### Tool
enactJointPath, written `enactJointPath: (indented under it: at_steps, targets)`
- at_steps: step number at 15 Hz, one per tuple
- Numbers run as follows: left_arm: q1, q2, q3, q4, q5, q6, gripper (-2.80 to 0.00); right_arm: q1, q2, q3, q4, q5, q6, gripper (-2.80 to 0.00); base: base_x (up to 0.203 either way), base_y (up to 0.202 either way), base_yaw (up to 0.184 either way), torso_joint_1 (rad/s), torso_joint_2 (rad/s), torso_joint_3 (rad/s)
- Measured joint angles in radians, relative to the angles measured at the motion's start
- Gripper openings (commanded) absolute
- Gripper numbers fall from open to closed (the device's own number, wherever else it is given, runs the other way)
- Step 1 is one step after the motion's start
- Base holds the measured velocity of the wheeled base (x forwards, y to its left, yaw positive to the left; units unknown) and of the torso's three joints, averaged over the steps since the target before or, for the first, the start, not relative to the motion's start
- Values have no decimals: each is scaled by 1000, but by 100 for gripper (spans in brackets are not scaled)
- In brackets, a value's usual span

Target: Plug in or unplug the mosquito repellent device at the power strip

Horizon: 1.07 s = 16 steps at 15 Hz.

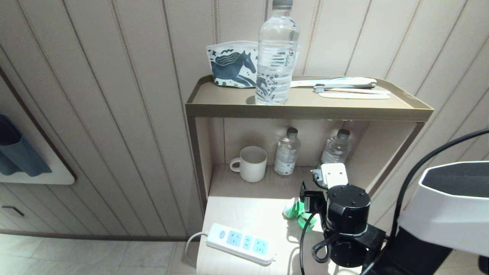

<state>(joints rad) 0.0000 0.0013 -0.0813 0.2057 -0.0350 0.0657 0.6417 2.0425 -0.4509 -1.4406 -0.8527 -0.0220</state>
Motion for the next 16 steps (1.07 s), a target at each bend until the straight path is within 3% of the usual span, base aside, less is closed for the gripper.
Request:
enactJointPath:
  at_steps: [4, 7, 12, 16]
  targets:
    - [0, 0, 0, 0, 0, 0, -280, 41, -215, 35, 109, 36, -15, -280, 0, 0, 0, 0, 0, 0]
    - [0, 0, 0, 0, 0, 0, -280, 38, -490, 69, 341, 68, -15, -280, 0, 0, 0, 0, 0, 0]
    - [0, 0, 0, 0, 0, 0, -280, -203, -1014, 109, 858, 172, -13, -280, 0, 0, 0, 0, 0, 0]
    - [0, 0, 0, 0, 0, 0, -280, -432, -1418, 163, 1253, 390, -13, -280, 0, 0, 0, 0, 0, 0]
